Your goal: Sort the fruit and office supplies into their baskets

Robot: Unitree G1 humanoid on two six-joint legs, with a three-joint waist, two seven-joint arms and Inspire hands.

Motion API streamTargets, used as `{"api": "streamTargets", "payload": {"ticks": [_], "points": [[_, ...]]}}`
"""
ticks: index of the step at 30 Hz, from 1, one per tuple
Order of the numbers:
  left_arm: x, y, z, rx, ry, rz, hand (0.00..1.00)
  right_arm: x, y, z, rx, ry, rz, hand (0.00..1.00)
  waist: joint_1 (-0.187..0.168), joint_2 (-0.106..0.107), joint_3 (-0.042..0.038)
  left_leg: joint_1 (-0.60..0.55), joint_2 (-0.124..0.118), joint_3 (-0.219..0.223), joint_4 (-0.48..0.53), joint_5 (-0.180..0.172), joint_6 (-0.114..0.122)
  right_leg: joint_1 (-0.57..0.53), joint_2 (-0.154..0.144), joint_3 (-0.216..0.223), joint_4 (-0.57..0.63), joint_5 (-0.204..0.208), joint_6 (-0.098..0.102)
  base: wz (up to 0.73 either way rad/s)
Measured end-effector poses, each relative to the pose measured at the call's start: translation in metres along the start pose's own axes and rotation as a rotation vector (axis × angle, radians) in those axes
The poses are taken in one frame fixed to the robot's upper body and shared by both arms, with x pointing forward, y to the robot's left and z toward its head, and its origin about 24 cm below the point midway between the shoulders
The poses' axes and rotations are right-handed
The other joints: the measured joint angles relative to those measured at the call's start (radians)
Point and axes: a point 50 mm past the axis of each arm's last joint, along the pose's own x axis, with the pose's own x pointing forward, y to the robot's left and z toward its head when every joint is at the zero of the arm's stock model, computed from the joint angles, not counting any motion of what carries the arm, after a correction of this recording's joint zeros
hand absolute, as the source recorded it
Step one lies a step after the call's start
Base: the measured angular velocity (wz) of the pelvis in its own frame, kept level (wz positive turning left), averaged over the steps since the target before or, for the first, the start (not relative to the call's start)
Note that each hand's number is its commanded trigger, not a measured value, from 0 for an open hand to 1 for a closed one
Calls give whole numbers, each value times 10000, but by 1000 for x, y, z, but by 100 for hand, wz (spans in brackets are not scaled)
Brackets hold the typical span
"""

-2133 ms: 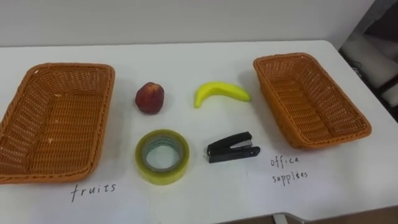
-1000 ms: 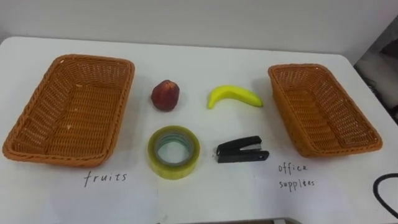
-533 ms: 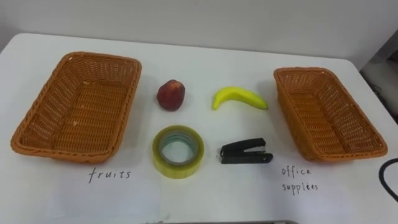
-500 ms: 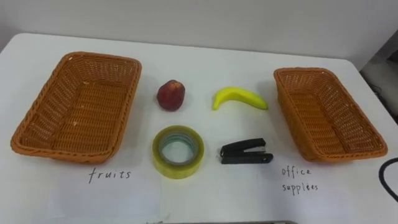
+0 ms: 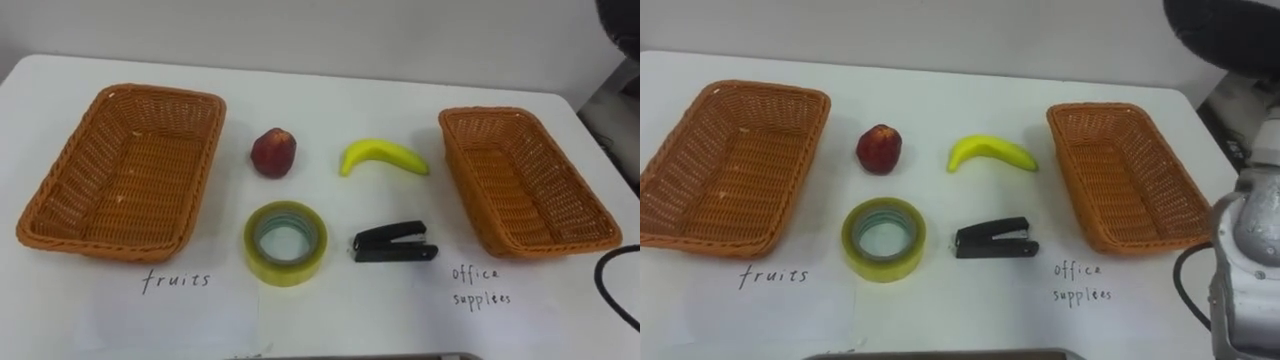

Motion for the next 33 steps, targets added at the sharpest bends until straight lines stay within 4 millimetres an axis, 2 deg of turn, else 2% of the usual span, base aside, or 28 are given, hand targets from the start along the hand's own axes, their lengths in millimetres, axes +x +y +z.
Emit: {"api": "streamTargets", "payload": {"ticks": [7,12,15,19,28,33], "points": [[0,0,3,15,-224,-36,0,-4,14,-2,188,149,1229,0,4,-24,-2,63,-7,-16,21,0,0,88,-12,-16,-21,3,5,0],[1,0,8,-30,-397,1,0,-3,19,0,-318,-62,2248,0,18,-62,-3,54,-5,-19,-6,0,0,82,-1,-13,-39,3,5,0],[2,1,9,-34,-433,26,0,-2,20,-1,-563,-86,2697,0,77,-107,-34,55,-4,-20,-2,0,0,88,0,5,-40,6,5,0],[3,2,14,-59,-556,63,0,-3,22,-5,-1025,88,3105,0,250,-133,-31,58,-3,-23,17,0,0,96,-1,-1,-41,14,6,0],[3,3,17,-1,-697,21,0,-17,38,-13,-1008,802,5039,0,291,-213,14,38,26,-11,34,0,0,133,33,-2,-169,144,-3,-1],[4,5,16,64,-644,-34,0,-20,44,-14,-937,921,5767,0,307,-249,-8,-4,29,-144,5,0,0,114,43,-67,-174,146,-6,4]]}}
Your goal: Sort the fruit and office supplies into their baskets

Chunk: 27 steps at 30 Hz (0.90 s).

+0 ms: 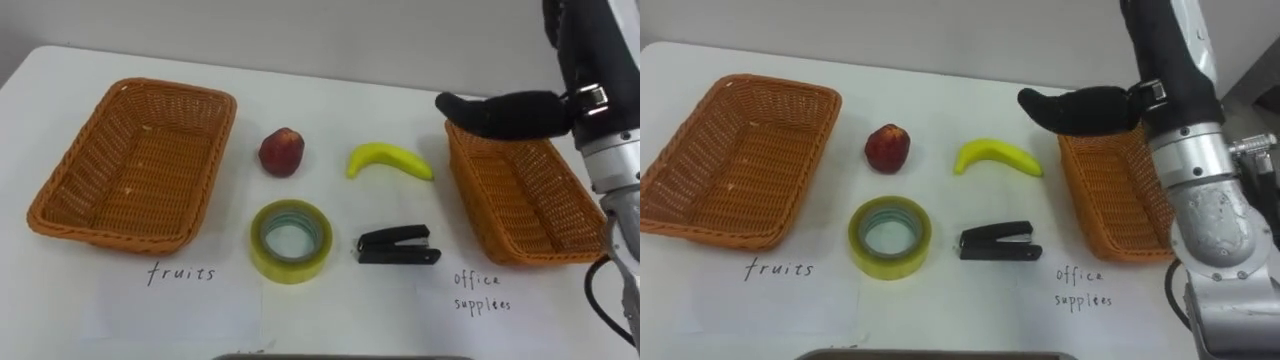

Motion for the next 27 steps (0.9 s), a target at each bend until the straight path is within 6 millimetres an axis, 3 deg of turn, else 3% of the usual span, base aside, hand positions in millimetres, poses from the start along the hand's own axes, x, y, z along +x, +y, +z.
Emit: {"api": "streamTargets", "payload": {"ticks": [12,20,27], "points": [[1,2,0,29,1,-85,0,0,7,-3,-258,291,1081,0,261,0,-3,1,-7,-94,26,2,-1,66,-17,-51,-64,0,1,2],[3,5,2,96,3,-190,0,-2,27,-11,0,721,2312,0,284,48,33,39,-8,-118,29,2,-2,164,-11,-50,-169,10,-1,0],[5,7,8,85,-163,-211,0,-3,31,-15,75,899,2783,0,418,57,37,42,-4,-116,16,2,-2,169,4,-46,-172,27,-5,0]]}}
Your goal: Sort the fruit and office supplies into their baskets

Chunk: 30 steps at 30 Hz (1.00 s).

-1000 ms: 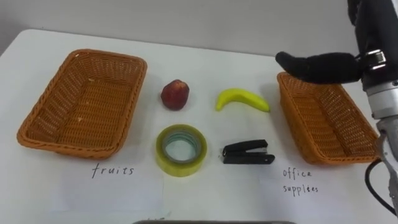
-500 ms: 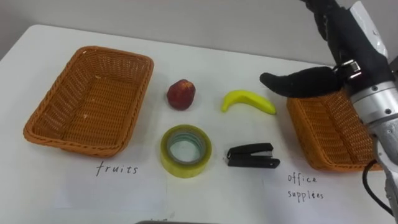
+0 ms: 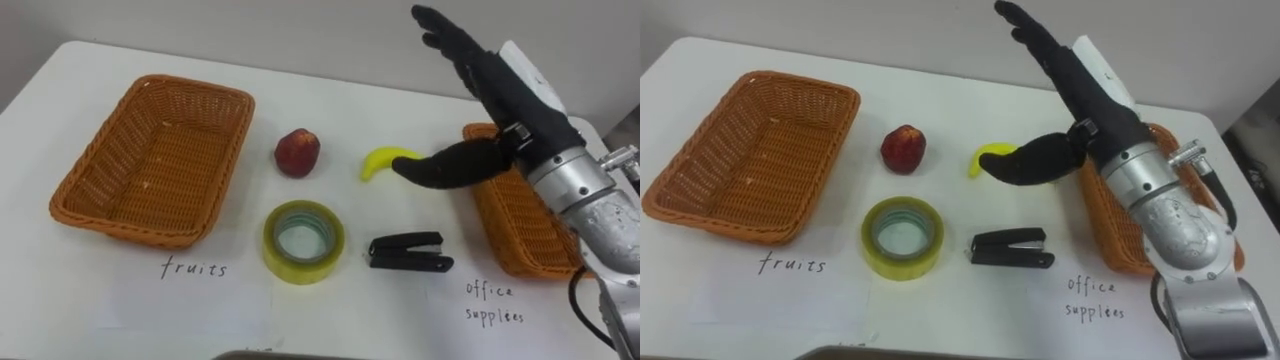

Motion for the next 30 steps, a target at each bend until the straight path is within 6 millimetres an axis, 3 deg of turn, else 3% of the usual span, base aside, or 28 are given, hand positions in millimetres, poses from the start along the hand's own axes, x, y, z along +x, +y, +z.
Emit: {"api": "streamTargets", "payload": {"ticks": [14,24,30], "points": [[2,1,5,-2,-141,-210,0,-1,6,-9,-49,581,1192,0,53,-63,-44,-25,-7,-44,24,1,-1,0,-23,-108,-6,-1,1,0],[2,-1,5,408,133,-510,0,-10,18,-52,-524,3284,2790,0,60,-68,-39,-147,-61,-115,48,24,36,-44,-102,-282,3,7,18,4],[2,-1,5,404,162,-469,0,-12,19,-57,-1037,3742,3105,0,52,-121,-33,-146,-58,-119,41,24,36,-44,-99,-280,-5,8,18,0]]}}
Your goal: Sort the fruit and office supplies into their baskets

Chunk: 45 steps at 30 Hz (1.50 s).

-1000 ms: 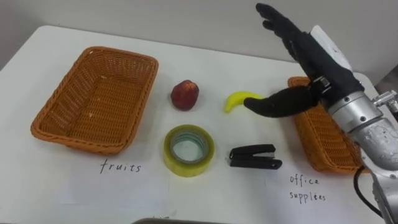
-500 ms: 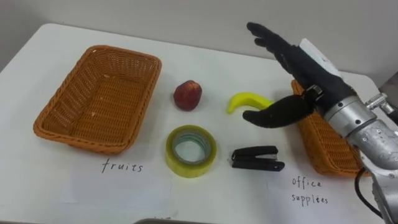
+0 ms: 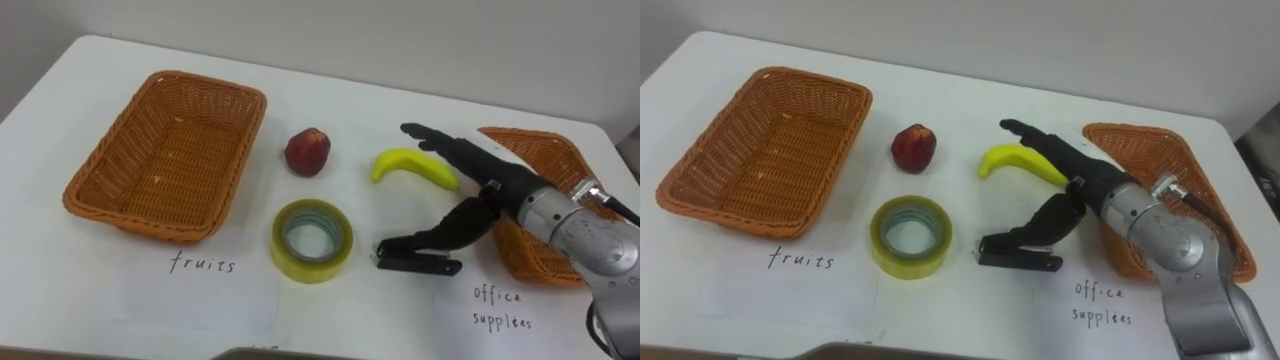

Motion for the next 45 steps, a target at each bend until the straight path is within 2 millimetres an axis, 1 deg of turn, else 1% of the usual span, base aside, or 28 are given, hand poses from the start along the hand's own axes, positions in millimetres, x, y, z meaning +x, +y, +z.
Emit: {"api": "streamTargets", "payload": {"ticks": [1,3,7,12,14,18,21,25,29,35,40,43,45], "points": [[0,0,0,-4,-15,14,0,0,0,-1,-26,79,3,0,2,-31,-21,1,-2,0,3,0,0,1,-5,8,0,1,1,0],[0,0,1,-9,-45,28,0,0,0,-2,16,185,2,0,3,-45,-26,2,-4,0,5,1,2,2,-9,26,-4,2,4,0],[0,1,3,-32,-109,68,0,0,0,-3,44,275,12,0,5,-43,-7,5,-2,-9,4,2,2,6,-14,40,-17,3,6,0],[1,3,8,-85,-306,153,0,1,3,-11,184,675,183,0,14,-61,9,4,2,-9,7,3,1,6,-28,55,-15,3,6,0],[1,3,8,-88,-304,150,0,1,4,-13,213,795,305,0,10,-45,29,-6,0,-4,10,3,1,-1,-26,55,-13,3,6,0],[1,3,8,-82,-307,146,0,0,6,-16,291,926,499,0,27,-37,34,-12,-1,-4,2,2,1,-10,-4,53,-7,3,6,0],[1,3,8,-84,-300,147,0,-1,14,-23,448,1209,835,0,66,-61,16,-10,-2,-2,2,2,1,-15,-5,53,-1,4,6,0],[1,4,9,-83,-320,170,0,1,20,-22,431,1177,1283,0,57,-92,-8,-30,-2,29,2,2,1,-49,-5,33,2,5,7,0],[1,5,11,-86,-404,270,0,-2,25,-26,497,1313,1500,0,77,-102,-17,-26,-3,41,6,3,1,-49,-12,33,2,5,8,0],[1,5,11,-88,-412,415,0,-2,26,-26,471,1325,1628,0,67,-71,0,-24,0,66,10,3,1,-49,-8,39,3,7,10,0],[1,5,11,-77,-422,413,0,-2,28,-26,404,1351,1850,0,78,-66,-1,-23,0,72,10,3,2,-47,-3,46,3,32,20,0],[0,4,10,-34,-398,416,0,0,33,-25,312,1451,2060,0,81,-57,1,-21,0,81,9,4,4,-47,-4,46,2,40,22,0],[0,3,10,63,-416,364,0,1,37,-25,142,1571,2218,0,97,-26,19,-23,-1,93,7,4,4,-49,1,61,2,43,24,0]]}}
